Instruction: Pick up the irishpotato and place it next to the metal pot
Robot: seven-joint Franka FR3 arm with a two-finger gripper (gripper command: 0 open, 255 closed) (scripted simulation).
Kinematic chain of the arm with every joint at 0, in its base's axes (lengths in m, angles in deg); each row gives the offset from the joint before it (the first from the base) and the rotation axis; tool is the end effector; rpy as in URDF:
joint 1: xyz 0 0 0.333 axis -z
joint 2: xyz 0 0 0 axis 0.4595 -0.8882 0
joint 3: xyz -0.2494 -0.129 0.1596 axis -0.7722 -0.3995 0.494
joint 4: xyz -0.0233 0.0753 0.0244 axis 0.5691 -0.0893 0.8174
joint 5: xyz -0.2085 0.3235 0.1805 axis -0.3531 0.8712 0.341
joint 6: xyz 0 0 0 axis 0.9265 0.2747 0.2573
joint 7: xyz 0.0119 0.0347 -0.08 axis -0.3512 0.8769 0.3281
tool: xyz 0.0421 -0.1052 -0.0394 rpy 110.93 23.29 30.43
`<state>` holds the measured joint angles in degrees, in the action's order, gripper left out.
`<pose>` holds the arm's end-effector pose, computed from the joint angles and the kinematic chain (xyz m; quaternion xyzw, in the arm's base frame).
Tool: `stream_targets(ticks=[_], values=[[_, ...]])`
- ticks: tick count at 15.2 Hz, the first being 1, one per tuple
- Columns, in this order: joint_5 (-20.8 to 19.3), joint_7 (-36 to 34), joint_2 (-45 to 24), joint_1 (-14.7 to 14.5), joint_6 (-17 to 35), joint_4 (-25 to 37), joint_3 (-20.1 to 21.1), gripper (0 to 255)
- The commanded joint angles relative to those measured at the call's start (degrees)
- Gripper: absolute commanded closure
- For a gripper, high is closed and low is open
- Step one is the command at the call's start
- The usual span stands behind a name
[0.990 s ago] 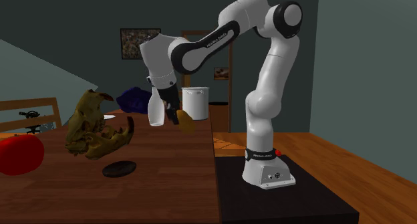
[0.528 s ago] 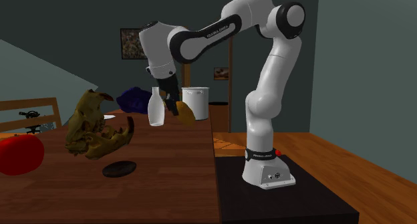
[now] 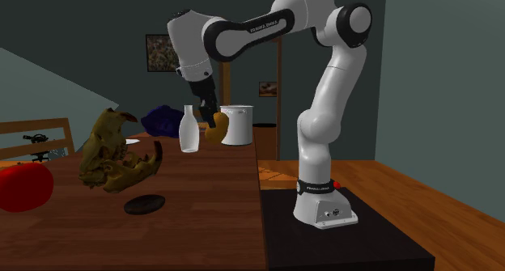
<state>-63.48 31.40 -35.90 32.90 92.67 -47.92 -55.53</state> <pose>0.4173 0.0331 0.4744 0.9639 -0.0650 -0.0953 0.2401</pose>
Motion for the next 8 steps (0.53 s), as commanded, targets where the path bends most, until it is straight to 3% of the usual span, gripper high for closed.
stream_targets(ticks=[1,8], values=[[0.1,0.57,0.4,-0.03,-1.51,1.21,0.0,255],[0.03,2.51,0.74,0.15,-6.42,6.17,-0.03,255]])
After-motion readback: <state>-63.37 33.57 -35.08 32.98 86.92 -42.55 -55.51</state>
